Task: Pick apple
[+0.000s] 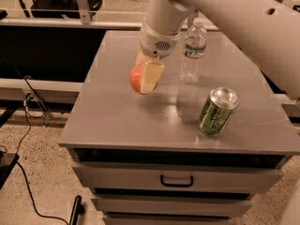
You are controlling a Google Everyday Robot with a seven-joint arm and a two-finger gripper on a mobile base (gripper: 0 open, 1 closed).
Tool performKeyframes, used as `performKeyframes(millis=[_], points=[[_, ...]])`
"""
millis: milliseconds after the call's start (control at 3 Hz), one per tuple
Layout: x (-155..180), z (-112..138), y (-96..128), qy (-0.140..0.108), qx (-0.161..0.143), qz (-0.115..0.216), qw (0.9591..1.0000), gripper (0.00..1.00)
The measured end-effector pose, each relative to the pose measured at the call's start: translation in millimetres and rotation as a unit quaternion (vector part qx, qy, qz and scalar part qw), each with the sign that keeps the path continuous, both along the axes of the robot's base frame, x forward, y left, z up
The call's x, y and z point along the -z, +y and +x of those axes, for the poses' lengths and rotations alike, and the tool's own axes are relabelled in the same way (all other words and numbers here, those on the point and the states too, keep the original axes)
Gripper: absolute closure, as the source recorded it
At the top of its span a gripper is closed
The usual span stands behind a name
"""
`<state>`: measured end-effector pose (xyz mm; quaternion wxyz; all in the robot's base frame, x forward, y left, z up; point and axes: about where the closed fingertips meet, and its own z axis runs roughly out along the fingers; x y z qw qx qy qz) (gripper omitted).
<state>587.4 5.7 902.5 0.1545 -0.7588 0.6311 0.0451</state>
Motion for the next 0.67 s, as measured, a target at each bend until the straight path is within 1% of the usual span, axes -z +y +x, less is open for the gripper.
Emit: performKeyframes(millis=[333,667], points=[[-37.8,-7.3,-1.2,-0.006,-0.025,0.05,0.9984,1.0],[-39.8,-5.6,2.9,-0.009,-0.025,0.055,0.9981,1.0]])
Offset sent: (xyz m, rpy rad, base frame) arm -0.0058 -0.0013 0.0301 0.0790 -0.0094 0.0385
